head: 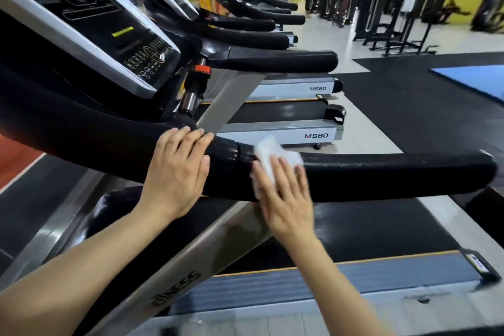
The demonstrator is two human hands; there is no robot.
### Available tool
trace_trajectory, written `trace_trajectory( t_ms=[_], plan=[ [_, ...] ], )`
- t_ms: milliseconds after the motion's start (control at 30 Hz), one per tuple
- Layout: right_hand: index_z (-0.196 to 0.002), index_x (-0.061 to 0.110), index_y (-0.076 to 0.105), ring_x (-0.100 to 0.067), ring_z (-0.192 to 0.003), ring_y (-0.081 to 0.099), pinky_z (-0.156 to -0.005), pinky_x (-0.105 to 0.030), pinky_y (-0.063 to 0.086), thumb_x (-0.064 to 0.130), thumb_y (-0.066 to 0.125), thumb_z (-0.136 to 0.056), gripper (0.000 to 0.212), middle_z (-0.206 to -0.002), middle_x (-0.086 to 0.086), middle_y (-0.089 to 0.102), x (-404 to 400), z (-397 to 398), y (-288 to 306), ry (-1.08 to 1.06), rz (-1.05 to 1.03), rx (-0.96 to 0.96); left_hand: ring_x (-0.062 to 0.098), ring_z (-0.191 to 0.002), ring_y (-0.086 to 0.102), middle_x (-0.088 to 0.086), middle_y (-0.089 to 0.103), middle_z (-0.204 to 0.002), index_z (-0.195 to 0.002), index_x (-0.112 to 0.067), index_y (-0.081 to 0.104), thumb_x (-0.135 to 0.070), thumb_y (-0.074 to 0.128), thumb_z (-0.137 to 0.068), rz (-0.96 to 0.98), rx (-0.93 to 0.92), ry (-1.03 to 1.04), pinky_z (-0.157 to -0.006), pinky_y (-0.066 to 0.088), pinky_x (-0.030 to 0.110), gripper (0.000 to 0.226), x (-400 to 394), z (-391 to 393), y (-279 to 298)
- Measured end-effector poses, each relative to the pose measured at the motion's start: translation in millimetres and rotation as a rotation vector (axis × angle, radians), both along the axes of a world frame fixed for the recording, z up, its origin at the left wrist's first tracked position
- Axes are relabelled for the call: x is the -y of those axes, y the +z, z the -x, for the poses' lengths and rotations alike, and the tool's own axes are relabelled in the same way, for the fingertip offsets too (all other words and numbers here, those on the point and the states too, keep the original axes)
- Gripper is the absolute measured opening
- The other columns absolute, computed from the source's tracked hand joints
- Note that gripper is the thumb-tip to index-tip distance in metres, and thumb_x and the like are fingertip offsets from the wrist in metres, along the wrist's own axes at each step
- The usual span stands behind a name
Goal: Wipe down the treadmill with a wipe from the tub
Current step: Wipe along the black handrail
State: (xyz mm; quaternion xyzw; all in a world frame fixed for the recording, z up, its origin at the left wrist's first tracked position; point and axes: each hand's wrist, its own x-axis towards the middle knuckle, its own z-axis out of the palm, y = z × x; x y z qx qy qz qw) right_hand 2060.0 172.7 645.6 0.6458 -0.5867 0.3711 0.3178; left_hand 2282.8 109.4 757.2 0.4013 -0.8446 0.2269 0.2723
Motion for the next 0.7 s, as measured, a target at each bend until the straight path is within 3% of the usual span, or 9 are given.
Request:
trace_trajectory(
  t_ms=[133, 200, 267, 333, 433, 500, 600, 700],
  plan=[
    [-0.162, 0.022, 0.013, -0.031, -0.155, 0.017, -0.119, -0.061, 0.024, 0.030, 0.034, -0.107, 0.059, -0.166, -0.014, 0.020, -11.1, 34.2, -25.6, -0.208, 0.032, 0.271, 0.038, -0.134, 0.045, 0.018, 0.057, -0.140, -0.139, -0.003, 0.054, -0.025, 0.038, -0.103, -0.026, -0.020, 0.041, -0.121, 0.024, 0.051, 0.045, -3.8, 5.3, -4.0],
    [-0.162, 0.020, 0.010, -0.036, -0.154, 0.013, -0.120, -0.062, 0.022, 0.023, 0.041, -0.104, 0.066, -0.168, -0.012, 0.008, -3.1, 4.1, -21.8, -0.204, 0.105, 0.405, 0.038, -0.135, 0.045, 0.018, 0.056, -0.141, -0.139, -0.003, 0.053, -0.026, 0.036, -0.103, -0.024, -0.007, 0.048, -0.122, 0.022, 0.051, 0.046, -4.5, 5.4, -3.0],
    [-0.160, 0.017, 0.019, -0.035, -0.155, 0.011, -0.119, -0.062, 0.022, 0.016, 0.052, -0.099, 0.069, -0.169, -0.008, -0.002, 7.3, -45.8, -23.1, -0.076, 0.120, 0.287, 0.037, -0.136, 0.045, 0.016, 0.057, -0.141, -0.139, -0.003, 0.053, -0.028, 0.036, -0.103, -0.028, 0.011, 0.054, -0.122, 0.021, 0.052, 0.047, -5.3, 5.3, -2.9],
    [-0.157, 0.018, 0.031, -0.031, -0.154, 0.018, -0.121, -0.060, 0.023, 0.017, 0.061, -0.098, 0.067, -0.169, -0.010, 0.009, 14.7, -81.5, -30.6, -0.016, 0.091, 0.138, 0.035, -0.138, 0.044, 0.014, 0.057, -0.142, -0.140, -0.003, 0.052, -0.029, 0.036, -0.102, -0.026, 0.037, 0.030, -0.123, 0.020, 0.053, 0.048, -6.2, 5.3, -3.4],
    [-0.156, 0.022, 0.034, -0.024, -0.153, 0.025, -0.123, -0.052, 0.023, 0.013, 0.068, -0.092, 0.073, -0.165, -0.009, 0.025, 10.4, -60.8, -29.9, -0.003, 0.063, 0.064, 0.035, -0.140, 0.044, 0.014, 0.055, -0.145, -0.143, -0.002, 0.051, -0.028, 0.036, -0.102, -0.004, 0.113, -0.106, -0.124, 0.020, 0.052, 0.051, -7.4, 12.2, -2.8],
    [-0.157, 0.021, 0.033, -0.022, -0.153, 0.024, -0.122, -0.053, 0.025, 0.014, 0.057, -0.096, 0.066, -0.164, -0.009, 0.028, -0.6, -19.3, -27.5, -0.093, 0.023, 0.057, 0.036, -0.138, 0.046, 0.015, 0.054, -0.145, -0.144, -0.002, 0.052, -0.027, 0.036, -0.102, 0.008, 0.177, -0.210, -0.123, 0.023, 0.051, 0.051, -9.1, 27.5, -4.0],
    [-0.159, 0.015, 0.027, -0.025, -0.154, 0.019, -0.122, -0.056, 0.020, 0.028, 0.029, -0.106, 0.054, -0.166, -0.010, 0.024, -21.3, 61.6, -23.7, -0.383, 0.016, 0.376, 0.036, -0.135, 0.048, 0.017, 0.053, -0.146, -0.146, -0.001, 0.049, -0.028, 0.033, -0.102, -0.040, 0.212, -0.271, -0.122, 0.027, 0.048, 0.054, -19.9, 58.5, -11.0],
    [-0.155, 0.012, 0.036, -0.028, -0.151, 0.024, -0.122, -0.055, 0.018, 0.026, 0.033, -0.106, 0.051, -0.162, -0.012, 0.030, -26.6, 105.1, -1.6, -0.466, 0.043, 0.624, 0.033, -0.137, 0.047, 0.017, 0.053, -0.147, -0.147, -0.001, 0.048, -0.031, 0.031, -0.102, -0.088, 0.212, -0.252, -0.120, 0.028, 0.048, 0.057, -29.7, 90.6, -19.3]
  ],
)
